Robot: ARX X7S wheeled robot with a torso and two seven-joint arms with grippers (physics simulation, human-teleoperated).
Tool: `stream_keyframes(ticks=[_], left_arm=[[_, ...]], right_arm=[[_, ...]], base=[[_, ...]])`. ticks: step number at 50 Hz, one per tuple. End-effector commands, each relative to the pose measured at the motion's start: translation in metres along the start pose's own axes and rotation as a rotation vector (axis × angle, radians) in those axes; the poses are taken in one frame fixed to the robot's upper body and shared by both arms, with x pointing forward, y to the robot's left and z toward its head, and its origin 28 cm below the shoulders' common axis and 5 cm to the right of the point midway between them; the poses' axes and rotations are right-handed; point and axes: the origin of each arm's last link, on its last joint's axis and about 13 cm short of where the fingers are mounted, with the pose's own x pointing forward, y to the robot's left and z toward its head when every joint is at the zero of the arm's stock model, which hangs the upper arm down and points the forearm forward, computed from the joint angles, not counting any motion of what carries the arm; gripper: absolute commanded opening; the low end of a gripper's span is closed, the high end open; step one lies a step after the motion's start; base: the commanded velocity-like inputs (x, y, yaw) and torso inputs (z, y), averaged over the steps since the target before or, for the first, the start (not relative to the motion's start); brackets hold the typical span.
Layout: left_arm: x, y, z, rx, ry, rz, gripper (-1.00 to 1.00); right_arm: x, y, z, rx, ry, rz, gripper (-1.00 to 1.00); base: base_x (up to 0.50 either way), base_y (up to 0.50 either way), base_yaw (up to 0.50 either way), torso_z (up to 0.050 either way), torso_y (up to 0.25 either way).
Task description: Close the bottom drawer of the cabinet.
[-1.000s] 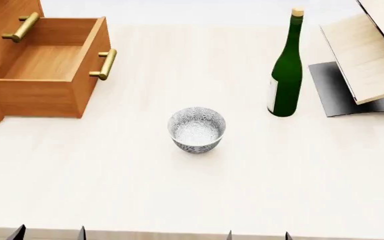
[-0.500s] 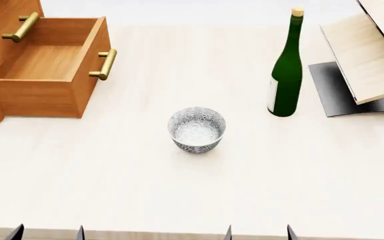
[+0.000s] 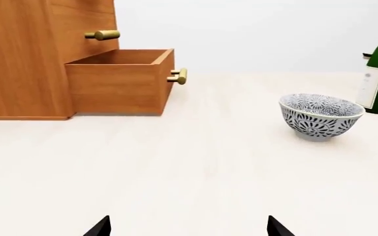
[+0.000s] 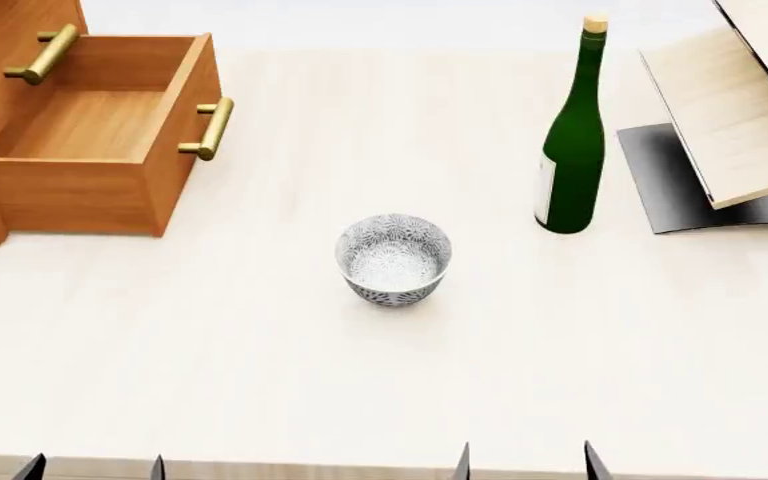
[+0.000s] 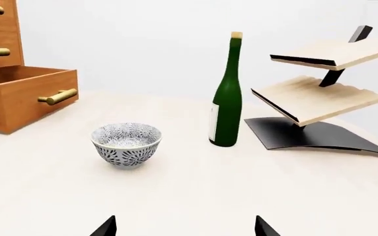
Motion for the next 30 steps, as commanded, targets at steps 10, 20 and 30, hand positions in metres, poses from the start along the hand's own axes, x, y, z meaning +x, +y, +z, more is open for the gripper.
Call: stream_keyframes(ticks=[10,20,30], left_arm=[[-0.003,0.000,0.007,-0.015,-0.060,0.026,1.00],[-0.021,0.000,0.033,-0.007,-0.239,0.034,1.00],[-0.049,0.002,0.068,-0.020,-0.408,0.024,1.00]], right_arm=[[-0.002,-0.001,0.002,0.024,-0.035,0.002,1.00],[-0.023,0.001,0.041,-0.015,-0.206,-0.017,1.00],[-0.050,0.002,0.076,-0.036,-0.422,-0.037,1.00]], base=[[0.00,0.00,0.00,0.000,0.000],[0.00,0.00,0.00,0.000,0.000],[0.00,0.00,0.00,0.000,0.000]])
